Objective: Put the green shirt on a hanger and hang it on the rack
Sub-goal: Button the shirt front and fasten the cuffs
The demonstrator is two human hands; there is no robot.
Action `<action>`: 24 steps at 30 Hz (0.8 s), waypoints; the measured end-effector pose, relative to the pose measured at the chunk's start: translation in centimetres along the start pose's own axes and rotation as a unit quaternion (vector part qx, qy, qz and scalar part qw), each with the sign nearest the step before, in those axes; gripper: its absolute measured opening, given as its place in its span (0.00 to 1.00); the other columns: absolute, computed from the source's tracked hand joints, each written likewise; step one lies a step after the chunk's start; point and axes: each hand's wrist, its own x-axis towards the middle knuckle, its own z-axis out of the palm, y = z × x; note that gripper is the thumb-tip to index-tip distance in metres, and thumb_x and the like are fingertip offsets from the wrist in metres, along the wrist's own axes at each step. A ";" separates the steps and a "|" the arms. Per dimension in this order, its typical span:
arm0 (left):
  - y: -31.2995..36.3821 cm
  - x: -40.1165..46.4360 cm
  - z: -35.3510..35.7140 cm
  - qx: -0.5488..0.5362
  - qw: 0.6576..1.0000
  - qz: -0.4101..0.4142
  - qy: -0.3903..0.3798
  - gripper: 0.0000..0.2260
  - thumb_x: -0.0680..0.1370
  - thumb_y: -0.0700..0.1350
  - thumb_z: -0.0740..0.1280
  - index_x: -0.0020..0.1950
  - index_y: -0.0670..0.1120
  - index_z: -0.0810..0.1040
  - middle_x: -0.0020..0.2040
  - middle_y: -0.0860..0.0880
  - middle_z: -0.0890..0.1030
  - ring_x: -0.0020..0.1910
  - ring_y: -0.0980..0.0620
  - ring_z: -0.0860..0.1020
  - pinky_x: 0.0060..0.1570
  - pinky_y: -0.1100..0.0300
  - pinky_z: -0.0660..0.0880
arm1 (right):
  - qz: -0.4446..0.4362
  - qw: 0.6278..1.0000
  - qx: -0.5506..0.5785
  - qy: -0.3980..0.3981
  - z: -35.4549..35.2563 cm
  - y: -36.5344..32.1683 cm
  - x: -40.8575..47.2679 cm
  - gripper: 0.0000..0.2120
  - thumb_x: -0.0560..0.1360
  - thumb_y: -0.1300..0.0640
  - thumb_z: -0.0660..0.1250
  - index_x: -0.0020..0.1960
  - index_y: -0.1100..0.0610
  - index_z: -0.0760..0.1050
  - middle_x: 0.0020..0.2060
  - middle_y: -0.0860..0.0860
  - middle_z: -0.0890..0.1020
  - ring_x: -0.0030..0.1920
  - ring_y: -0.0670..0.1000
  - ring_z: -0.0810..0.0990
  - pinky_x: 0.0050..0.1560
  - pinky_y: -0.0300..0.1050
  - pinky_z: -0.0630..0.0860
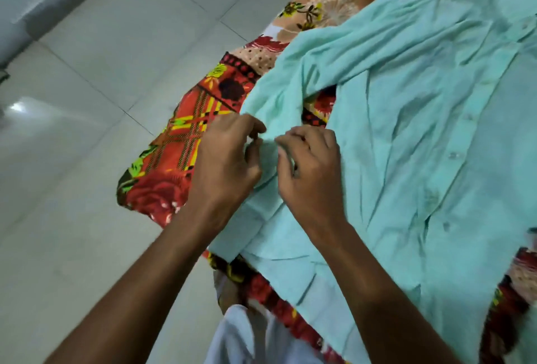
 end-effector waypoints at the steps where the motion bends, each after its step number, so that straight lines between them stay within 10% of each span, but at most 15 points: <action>1: -0.2 -1.3 -0.5 0.001 1.000 0.002 -0.009 0.08 0.72 0.32 0.70 0.50 0.41 0.81 0.45 0.46 0.81 0.45 0.44 0.77 0.45 0.52 0.74 | -0.007 1.000 0.005 -0.001 -0.1 -0.6 -1.0 0.06 0.78 0.63 0.69 0.53 0.60 0.84 0.52 0.56 0.83 0.55 0.60 0.79 0.52 0.58 0.76; 17: -2.4 -11.1 -4.7 0.008 0.989 -0.102 -0.104 0.10 0.74 0.32 0.72 0.53 0.41 0.84 0.46 0.46 0.84 0.45 0.48 0.81 0.46 0.50 0.78 | -0.020 0.984 0.034 -0.171 1.1 -5.5 -10.5 0.19 0.72 0.47 0.74 0.57 0.57 0.82 0.49 0.53 0.81 0.51 0.56 0.77 0.52 0.53 0.78; 21: -2.5 -10.0 -5.1 -0.061 0.967 -0.215 -0.120 0.11 0.77 0.32 0.67 0.54 0.43 0.85 0.49 0.50 0.86 0.49 0.54 0.83 0.52 0.57 0.81 | 0.000 0.980 -0.031 -0.196 0.8 -6.9 -10.1 0.26 0.70 0.36 0.72 0.57 0.54 0.79 0.49 0.50 0.80 0.50 0.54 0.75 0.47 0.49 0.76; 24: -2.9 -9.8 -5.5 -0.157 0.929 -0.304 -0.138 0.10 0.80 0.34 0.67 0.55 0.44 0.85 0.47 0.49 0.86 0.44 0.56 0.85 0.48 0.59 0.84 | 0.013 0.984 -0.025 -0.179 0.7 -7.4 -10.1 0.17 0.74 0.45 0.71 0.58 0.54 0.79 0.49 0.51 0.80 0.51 0.54 0.76 0.48 0.50 0.77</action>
